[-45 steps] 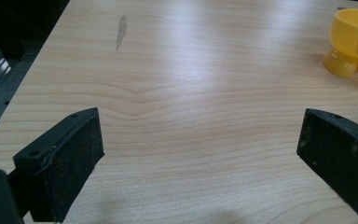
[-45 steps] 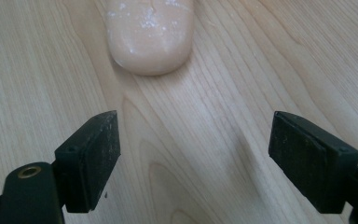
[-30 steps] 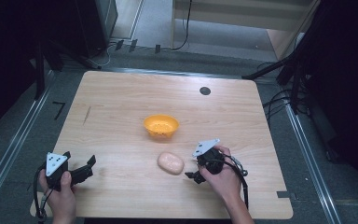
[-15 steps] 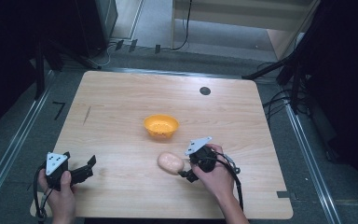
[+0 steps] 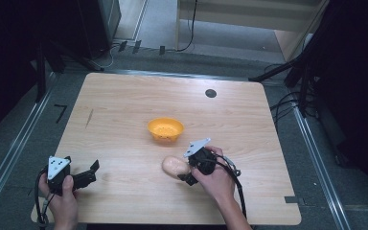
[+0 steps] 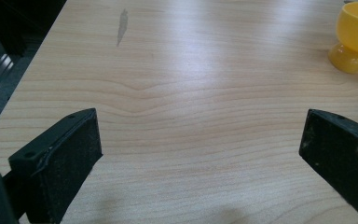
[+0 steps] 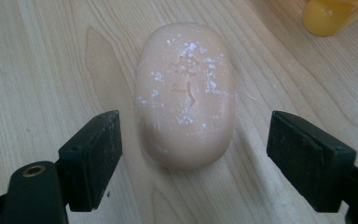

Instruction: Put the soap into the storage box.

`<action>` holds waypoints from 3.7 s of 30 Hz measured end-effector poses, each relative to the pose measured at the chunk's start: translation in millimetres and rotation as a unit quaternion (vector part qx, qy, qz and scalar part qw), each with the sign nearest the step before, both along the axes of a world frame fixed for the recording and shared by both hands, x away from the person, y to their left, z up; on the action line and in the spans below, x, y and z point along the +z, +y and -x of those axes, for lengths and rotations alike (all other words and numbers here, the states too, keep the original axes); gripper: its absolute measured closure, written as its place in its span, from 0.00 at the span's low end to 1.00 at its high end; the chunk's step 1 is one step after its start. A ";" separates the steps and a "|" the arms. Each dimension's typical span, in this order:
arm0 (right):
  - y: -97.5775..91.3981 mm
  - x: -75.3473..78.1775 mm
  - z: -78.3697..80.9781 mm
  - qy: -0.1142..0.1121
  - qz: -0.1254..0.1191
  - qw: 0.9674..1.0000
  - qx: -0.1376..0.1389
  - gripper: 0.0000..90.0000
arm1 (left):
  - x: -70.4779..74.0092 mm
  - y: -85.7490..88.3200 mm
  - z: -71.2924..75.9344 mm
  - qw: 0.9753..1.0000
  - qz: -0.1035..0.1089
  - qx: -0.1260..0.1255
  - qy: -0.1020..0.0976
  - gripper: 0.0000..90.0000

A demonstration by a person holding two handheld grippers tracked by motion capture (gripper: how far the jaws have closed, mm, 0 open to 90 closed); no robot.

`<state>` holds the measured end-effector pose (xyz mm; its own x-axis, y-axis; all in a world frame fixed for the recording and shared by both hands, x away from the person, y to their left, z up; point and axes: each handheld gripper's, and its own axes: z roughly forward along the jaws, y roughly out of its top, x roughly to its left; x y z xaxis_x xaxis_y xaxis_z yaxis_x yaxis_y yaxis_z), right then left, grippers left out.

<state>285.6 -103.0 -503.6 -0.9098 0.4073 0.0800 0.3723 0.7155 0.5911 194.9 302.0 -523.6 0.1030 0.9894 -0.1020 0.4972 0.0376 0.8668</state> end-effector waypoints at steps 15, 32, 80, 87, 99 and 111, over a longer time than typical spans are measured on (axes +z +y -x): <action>14.9 -4.4 -2.8 0.009 0.022 1.000 -0.009 0.24 | -0.1 0.2 -0.9 1.000 0.002 -0.002 0.004 0.00; 27.3 -7.4 -3.1 0.017 0.034 0.999 -0.009 0.29 | -0.2 1.1 -1.9 1.000 0.005 -0.005 0.008 0.00; 30.9 -1.5 -12.2 -0.010 0.066 0.996 0.059 0.37 | -0.4 1.5 -2.4 1.000 0.010 -0.009 0.010 0.00; 30.8 4.7 -15.5 -0.017 0.063 0.995 0.072 0.37 | -0.4 1.9 -2.2 1.000 0.009 -0.011 0.012 0.00; 32.0 19.5 -24.6 -0.029 0.063 0.994 0.089 0.37 | -0.4 1.8 -2.3 1.000 0.011 -0.010 0.011 0.00; 34.4 36.4 -35.4 -0.034 0.063 0.992 0.099 0.37 | -0.6 1.8 -2.1 1.000 0.010 -0.010 0.009 0.00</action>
